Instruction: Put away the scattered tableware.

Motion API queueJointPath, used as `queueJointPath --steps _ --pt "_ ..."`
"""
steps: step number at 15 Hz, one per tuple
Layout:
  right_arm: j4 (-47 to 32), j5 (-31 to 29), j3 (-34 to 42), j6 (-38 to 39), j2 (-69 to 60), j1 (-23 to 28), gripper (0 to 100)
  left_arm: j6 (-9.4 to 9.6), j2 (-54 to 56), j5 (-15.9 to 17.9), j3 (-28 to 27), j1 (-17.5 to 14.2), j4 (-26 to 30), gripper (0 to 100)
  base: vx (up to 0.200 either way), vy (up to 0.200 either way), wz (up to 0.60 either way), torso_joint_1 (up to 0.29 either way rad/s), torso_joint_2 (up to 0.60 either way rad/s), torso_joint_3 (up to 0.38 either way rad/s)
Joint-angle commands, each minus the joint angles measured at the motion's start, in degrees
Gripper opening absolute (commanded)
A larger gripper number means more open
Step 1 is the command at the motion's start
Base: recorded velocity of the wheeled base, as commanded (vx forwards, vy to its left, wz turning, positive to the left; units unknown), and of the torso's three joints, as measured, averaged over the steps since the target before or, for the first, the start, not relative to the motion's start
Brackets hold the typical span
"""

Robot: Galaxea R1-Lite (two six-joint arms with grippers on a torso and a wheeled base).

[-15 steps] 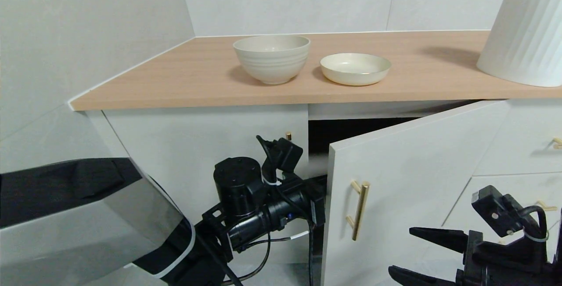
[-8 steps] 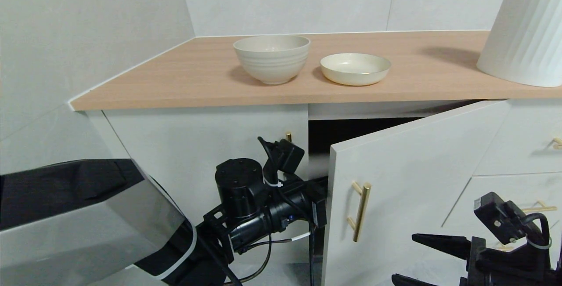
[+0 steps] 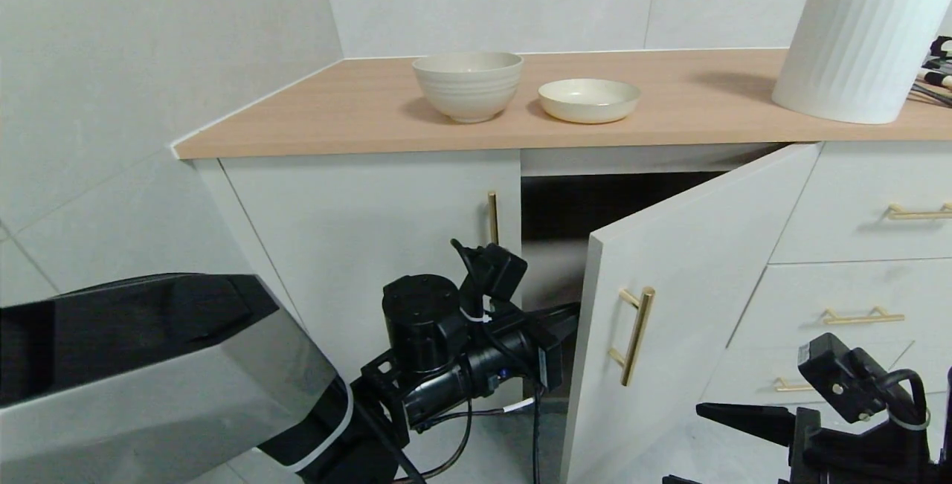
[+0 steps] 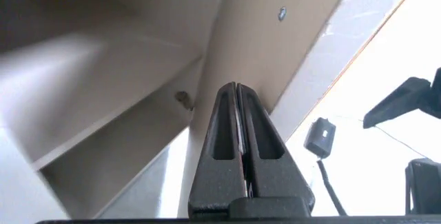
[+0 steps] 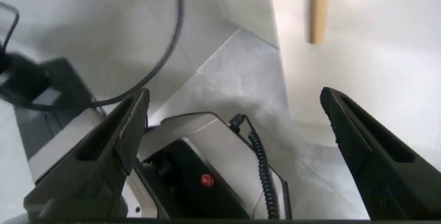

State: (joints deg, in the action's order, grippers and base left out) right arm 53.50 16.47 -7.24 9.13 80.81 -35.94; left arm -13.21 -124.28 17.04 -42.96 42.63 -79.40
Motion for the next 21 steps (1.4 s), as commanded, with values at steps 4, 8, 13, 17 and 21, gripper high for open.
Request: queueJointPath --steps 4,8,13,17,21 --pt "0.0 0.0 0.1 -0.1 1.1 0.0 100 0.03 -1.6 -0.1 -1.2 -0.1 0.2 0 0.0 0.0 0.0 0.0 0.0 0.0" --pt "0.1 0.0 0.1 -0.1 1.3 0.0 100 -0.06 -3.3 -0.1 -5.1 -0.2 1.0 0 0.0 0.0 0.0 0.0 0.0 0.0" --pt "0.1 0.0 0.1 -0.1 1.4 0.0 100 -0.06 -3.9 -0.3 -6.4 -0.4 1.5 0 -0.12 0.0 0.0 0.003 0.0 0.001" --pt "0.1 0.0 0.1 -0.2 1.4 -0.1 100 -0.06 -6.6 -3.2 -9.3 -0.6 1.5 0 0.0 0.0 0.0 0.0 0.0 0.0" --pt "0.1 -0.1 0.1 -0.1 1.0 -1.0 100 0.21 -7.2 -5.9 -10.5 0.3 1.4 0 0.0 0.0 0.0 0.0 0.0 0.0"
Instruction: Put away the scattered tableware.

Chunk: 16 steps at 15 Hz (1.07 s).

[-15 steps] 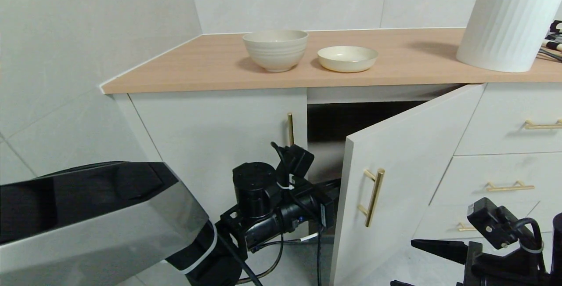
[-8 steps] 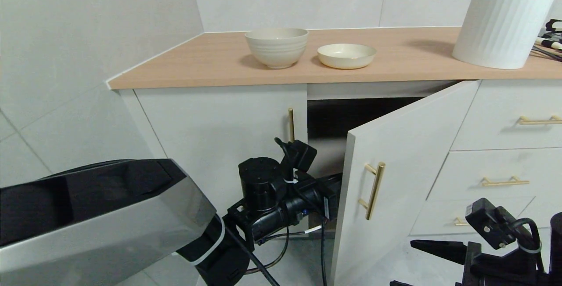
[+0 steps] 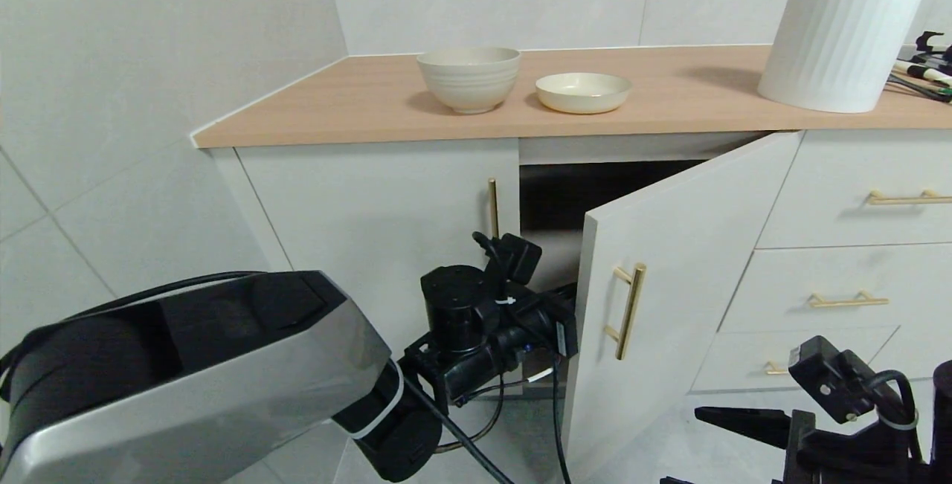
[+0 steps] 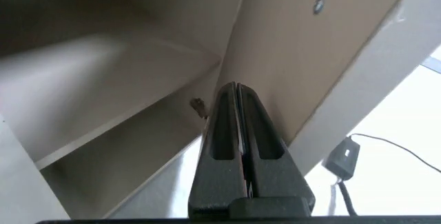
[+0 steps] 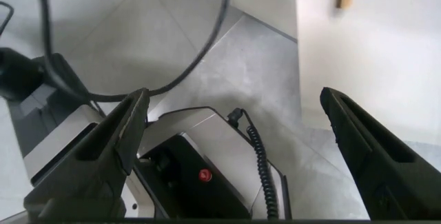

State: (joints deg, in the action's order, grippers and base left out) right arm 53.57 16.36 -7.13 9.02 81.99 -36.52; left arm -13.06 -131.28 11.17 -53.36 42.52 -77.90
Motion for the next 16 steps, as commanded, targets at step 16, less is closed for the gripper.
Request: queueJointPath --steps 16 --pt "-0.3 5.1 4.1 -0.1 -9.7 -13.6 100 0.22 2.3 9.5 -1.2 2.9 8.8 0 0.0 0.0 0.0 0.0 0.0 0.0"
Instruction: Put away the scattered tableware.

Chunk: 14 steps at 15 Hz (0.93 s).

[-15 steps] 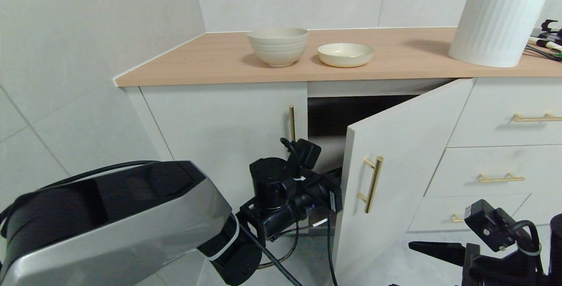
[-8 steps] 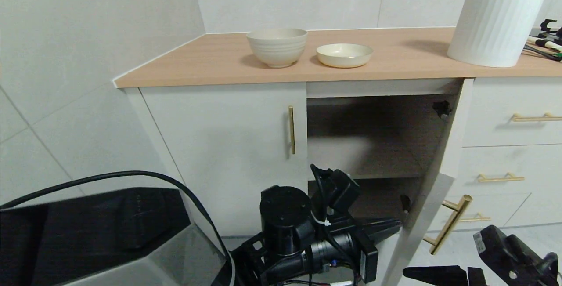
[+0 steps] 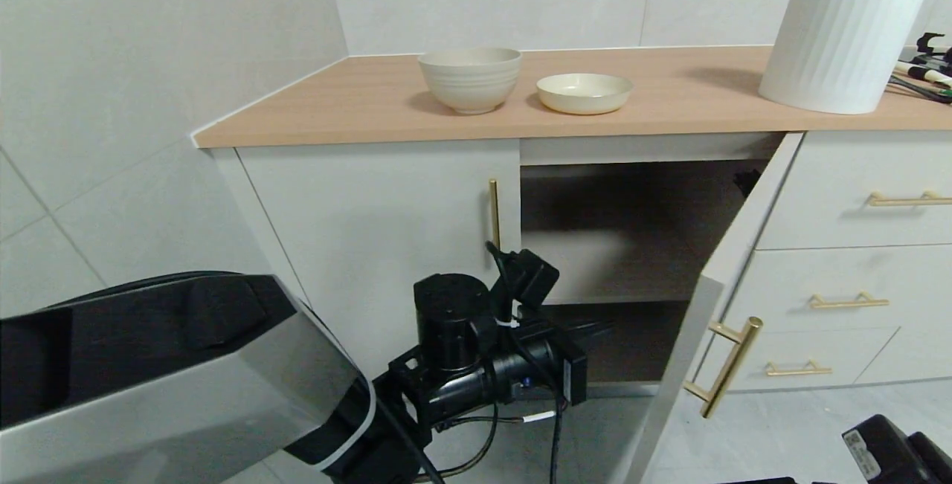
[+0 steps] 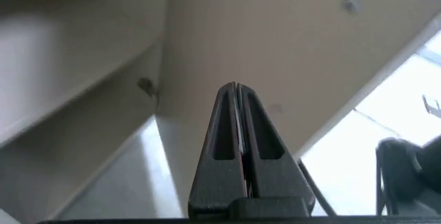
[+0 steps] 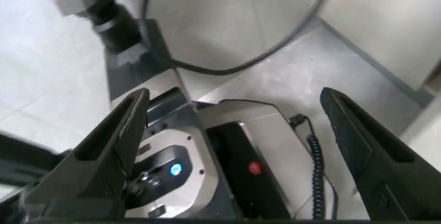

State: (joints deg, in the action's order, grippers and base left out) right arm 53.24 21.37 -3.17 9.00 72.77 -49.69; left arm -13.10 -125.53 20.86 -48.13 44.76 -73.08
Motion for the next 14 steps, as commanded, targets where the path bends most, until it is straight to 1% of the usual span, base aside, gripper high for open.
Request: queueJointPath --steps 1,2,3,5,6,7,8,9,10,11,12,13,14 --pt "0.0 0.3 0.4 -0.1 -0.7 -0.6 100 1.59 -4.6 -0.2 -11.0 0.9 6.6 0 0.0 0.0 0.0 0.0 0.0 0.0" --pt "0.0 0.6 0.5 -0.1 -1.0 -0.7 100 2.56 -4.4 -0.3 -13.4 1.9 10.4 0 0.0 0.0 0.0 0.0 0.0 0.0" --pt "0.0 1.1 0.6 -0.2 -1.8 -0.6 100 2.91 -3.8 -0.3 -14.4 3.6 12.3 0 0.0 0.0 0.0 0.0 0.0 0.0" --pt "0.0 2.6 0.7 -0.3 -3.6 -0.7 100 2.91 -3.5 -0.3 -14.3 7.9 11.6 0 0.0 0.0 0.0 0.0 0.0 0.0" --pt "0.0 3.8 0.9 -0.3 -5.2 -0.7 100 2.21 -1.8 0.3 -12.7 12.1 11.2 0 0.0 0.0 0.0 0.0 0.0 0.0" --pt "-0.1 6.7 1.1 -0.3 -8.1 -0.7 100 0.36 0.9 3.0 -11.4 19.9 11.4 0 0.0 0.0 0.0 0.0 0.0 0.0" --pt "-0.1 7.5 1.1 -0.3 -8.7 -0.7 100 -0.08 1.6 3.7 -11.2 21.2 11.4 0 0.0 0.0 0.0 0.0 0.0 0.0" --pt "-0.2 8.3 1.1 -0.3 -9.5 -0.7 100 -0.17 2.2 3.7 -11.2 21.3 11.4 0 0.0 0.0 0.0 0.0 0.0 0.0" --pt "-0.2 8.3 1.1 -0.3 -9.6 -0.7 100 -0.17 2.0 3.0 -10.8 18.1 11.4 0 0.0 0.0 0.0 0.0 0.0 0.0" --pt "-0.2 8.3 1.1 -0.3 -9.4 -0.7 100 0.1 1.9 1.8 -9.6 15.6 11.2 0 0.0 0.0 0.0 0.0 0.0 0.0" --pt "-0.2 8.2 0.7 -0.3 -9.3 -0.6 100 0.18 2.0 0.6 -7.9 13.2 11.1 0 0.0 0.0 0.0 0.0 0.0 0.0" --pt "-0.2 8.0 0.4 -0.1 -9.1 -0.4 100 0.18 2.2 -0.3 -6.3 11.7 11.0 0 0.0 0.0 0.0 0.0 0.0 0.0" --pt "-0.2 7.4 -0.4 0.1 -8.9 0.6 100 0.45 3.3 -1.5 -3.6 9.3 10.4 0 0.0 0.0 0.0 0.0 0.0 0.0"
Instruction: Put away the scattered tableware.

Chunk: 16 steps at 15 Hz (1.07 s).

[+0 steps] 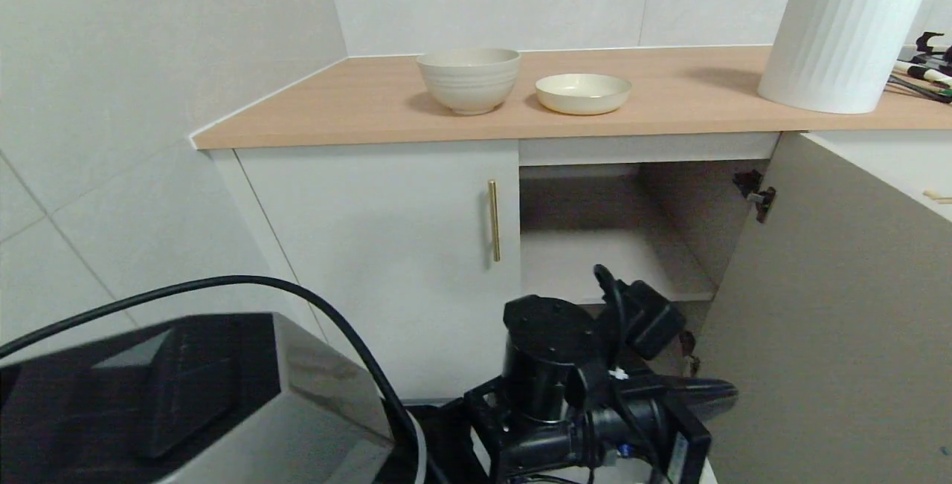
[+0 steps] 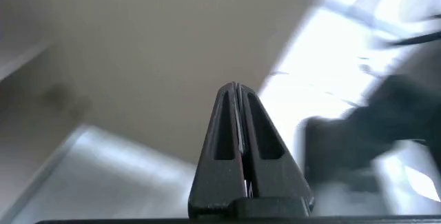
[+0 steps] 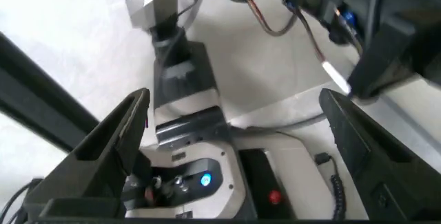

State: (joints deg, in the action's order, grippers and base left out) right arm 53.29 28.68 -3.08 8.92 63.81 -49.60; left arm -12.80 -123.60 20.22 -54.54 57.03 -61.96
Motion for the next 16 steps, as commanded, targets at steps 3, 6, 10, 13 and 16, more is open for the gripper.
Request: queueJointPath --steps 3,6,10,13,16 --pt "-0.3 -0.6 -2.7 0.3 0.2 4.0 100 3.66 5.1 -3.2 9.3 -8.3 -2.4 0 0.0 0.0 0.0 0.0 0.0 0.0" --pt "-0.3 -0.5 -4.7 0.4 1.8 9.0 100 8.58 13.6 -9.2 17.8 -16.0 -2.5 0 0.0 0.0 0.0 0.0 0.0 0.0" --pt "-0.3 -0.8 -13.2 0.0 9.5 16.4 100 9.02 26.3 -10.3 22.8 -23.3 1.5 0 0.0 0.0 0.0 0.0 0.0 0.0" --pt "-0.6 -1.1 -21.9 -0.6 18.2 18.8 100 9.02 36.2 -10.3 22.1 -29.2 15.6 0 0.0 0.0 0.0 0.0 0.0 0.0" --pt "-1.3 -2.3 -30.7 -0.6 25.1 20.3 100 8.67 42.6 -10.1 19.9 -34.5 26.4 0 0.0 0.0 0.0 0.0 0.0 0.0"
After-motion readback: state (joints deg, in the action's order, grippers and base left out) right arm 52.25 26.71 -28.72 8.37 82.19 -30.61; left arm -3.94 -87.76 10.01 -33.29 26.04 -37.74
